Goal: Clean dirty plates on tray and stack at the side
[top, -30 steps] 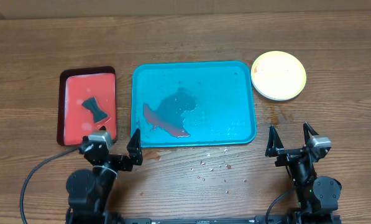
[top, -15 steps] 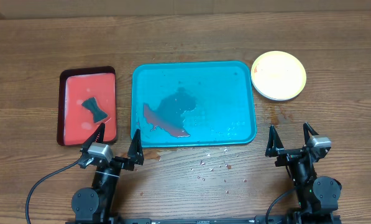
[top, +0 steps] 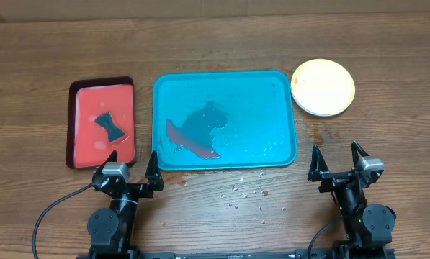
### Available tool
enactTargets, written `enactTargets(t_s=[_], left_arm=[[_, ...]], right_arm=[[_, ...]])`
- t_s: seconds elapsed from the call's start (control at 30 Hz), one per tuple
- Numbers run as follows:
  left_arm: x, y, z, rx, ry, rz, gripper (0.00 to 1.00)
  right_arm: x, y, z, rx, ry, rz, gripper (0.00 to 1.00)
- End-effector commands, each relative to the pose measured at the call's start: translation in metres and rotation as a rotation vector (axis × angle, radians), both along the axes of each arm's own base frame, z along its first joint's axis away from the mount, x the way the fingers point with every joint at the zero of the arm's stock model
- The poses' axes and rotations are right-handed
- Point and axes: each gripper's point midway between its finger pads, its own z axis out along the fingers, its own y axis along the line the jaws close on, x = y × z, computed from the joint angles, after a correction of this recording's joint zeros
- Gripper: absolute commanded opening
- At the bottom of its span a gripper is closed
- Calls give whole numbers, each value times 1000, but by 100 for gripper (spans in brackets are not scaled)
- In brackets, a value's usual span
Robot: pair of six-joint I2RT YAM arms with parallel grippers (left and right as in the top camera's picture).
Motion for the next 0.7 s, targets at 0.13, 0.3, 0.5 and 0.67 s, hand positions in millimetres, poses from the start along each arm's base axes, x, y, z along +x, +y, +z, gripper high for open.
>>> enactTargets(t_s=[0.13,0.3,0.5,0.67], left_arm=[[0,6,-1,105,-8,30,100],[0,6,-1,159,-11,26,100],[0,6,-1,168,-11,25,100],[0,6,-1,179,-14,23,100]], right_arm=[[0,-1,-2,-4,-4,-5,100],[0,-1,-2,-4,-5,-5,100],[0,-1,-2,-4,-4,-5,100],[0,-1,-2,-4,-4,-5,100]])
